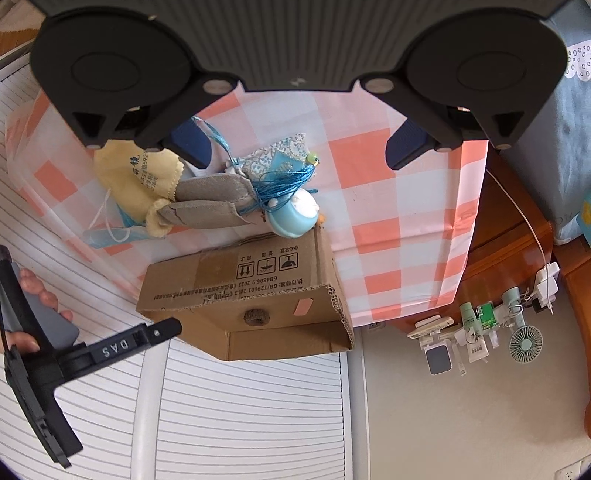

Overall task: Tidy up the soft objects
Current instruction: 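Move the left gripper toward the yellow cloth while the right gripper moves toward the blue mask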

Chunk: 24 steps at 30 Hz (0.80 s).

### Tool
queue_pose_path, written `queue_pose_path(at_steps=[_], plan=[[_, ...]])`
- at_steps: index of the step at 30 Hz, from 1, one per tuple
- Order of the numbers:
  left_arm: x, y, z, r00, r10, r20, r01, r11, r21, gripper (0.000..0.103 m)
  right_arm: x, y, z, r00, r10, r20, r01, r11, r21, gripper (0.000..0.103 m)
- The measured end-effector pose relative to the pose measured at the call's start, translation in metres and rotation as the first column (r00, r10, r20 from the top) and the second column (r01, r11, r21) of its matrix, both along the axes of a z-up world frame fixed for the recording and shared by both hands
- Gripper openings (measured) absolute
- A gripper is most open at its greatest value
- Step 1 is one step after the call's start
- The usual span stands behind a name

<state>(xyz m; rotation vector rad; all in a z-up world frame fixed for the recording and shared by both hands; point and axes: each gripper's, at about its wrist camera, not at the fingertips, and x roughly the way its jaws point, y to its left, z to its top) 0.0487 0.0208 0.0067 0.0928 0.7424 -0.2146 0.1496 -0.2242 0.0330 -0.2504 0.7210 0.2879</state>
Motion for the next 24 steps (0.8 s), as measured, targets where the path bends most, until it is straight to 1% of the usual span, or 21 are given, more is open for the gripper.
queue_pose_path(at_steps=[5, 9, 12, 18, 24], plan=[[-0.005, -0.001, 0.0, 1.0, -0.006, -0.004, 0.006, 1.0, 0.004, 0.1, -0.017, -0.019, -0.024, 0.998, -0.053, -0.04, 0.053, 0.999, 0.009, 0.103], [-0.008, -0.002, -0.003, 1.0, -0.008, -0.014, 0.008, 1.0, 0.004, 0.1, -0.018, -0.031, -0.042, 0.992, -0.094, -0.079, 0.096, 0.995, 0.023, 0.103], [-0.01, -0.004, -0.003, 1.0, -0.015, -0.018, 0.015, 1.0, 0.008, 0.1, -0.016, -0.037, -0.057, 0.987, -0.096, -0.13, 0.102, 0.994, 0.041, 0.103], [-0.01, -0.006, -0.004, 1.0, -0.013, -0.025, 0.013, 1.0, 0.014, 0.1, -0.017, -0.04, -0.081, 0.974, -0.14, -0.18, 0.141, 0.99, -0.006, 0.103], [-0.008, -0.008, -0.005, 0.999, -0.021, -0.033, 0.022, 1.0, 0.016, 0.1, -0.034, -0.051, -0.088, 0.963, -0.187, -0.193, 0.184, 0.982, -0.032, 0.103]])
